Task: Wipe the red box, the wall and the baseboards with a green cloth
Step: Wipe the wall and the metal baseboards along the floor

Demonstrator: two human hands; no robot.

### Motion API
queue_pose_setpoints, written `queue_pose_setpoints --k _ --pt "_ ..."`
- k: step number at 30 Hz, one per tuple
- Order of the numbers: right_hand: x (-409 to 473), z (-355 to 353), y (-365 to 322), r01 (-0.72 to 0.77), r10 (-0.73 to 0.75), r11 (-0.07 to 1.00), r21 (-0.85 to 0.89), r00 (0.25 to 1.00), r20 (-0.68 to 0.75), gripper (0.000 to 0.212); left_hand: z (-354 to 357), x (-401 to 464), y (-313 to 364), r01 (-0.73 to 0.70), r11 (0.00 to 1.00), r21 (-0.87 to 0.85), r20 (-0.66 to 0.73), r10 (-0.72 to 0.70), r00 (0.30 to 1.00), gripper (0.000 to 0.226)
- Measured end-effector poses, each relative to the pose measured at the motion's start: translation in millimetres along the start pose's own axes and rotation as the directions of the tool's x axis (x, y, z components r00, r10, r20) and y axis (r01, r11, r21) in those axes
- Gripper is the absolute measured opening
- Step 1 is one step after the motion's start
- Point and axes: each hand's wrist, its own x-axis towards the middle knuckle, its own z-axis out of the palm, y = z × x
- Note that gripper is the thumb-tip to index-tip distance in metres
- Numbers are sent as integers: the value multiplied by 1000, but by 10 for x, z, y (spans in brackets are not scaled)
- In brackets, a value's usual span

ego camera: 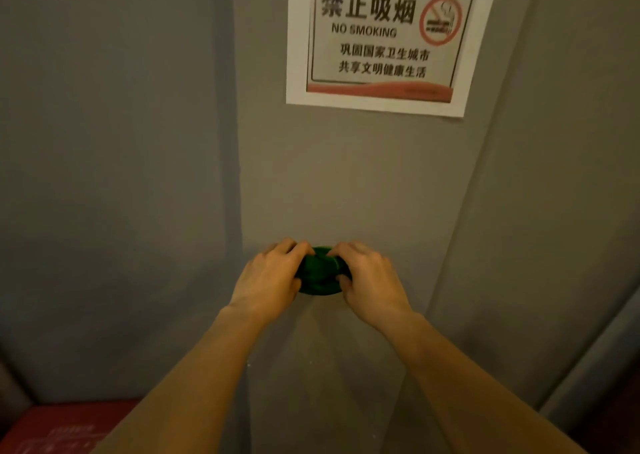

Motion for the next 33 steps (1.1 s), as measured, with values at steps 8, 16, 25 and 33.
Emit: queue_pose_setpoints --k 8,16,25,33 --pt "-211 428 395 -65 62 998 20 994 91 38 611 -35 -14 29 999 -34 105 -25 994 47" --pt "-620 883 1013 -100 85 994 53 967 239 33 1428 -226 218 96 995 -36 221 -86 971 45" --pt "-1452 1934 1677 -140 101 988 70 913 394 32 2804 -819 246 162 984 -68 344 -129 930 45" --pt "-2253 3247 2050 -228 158 970 87 857 490 36 4210 -1531 -92 192 974 -121 425 -124 897 47"
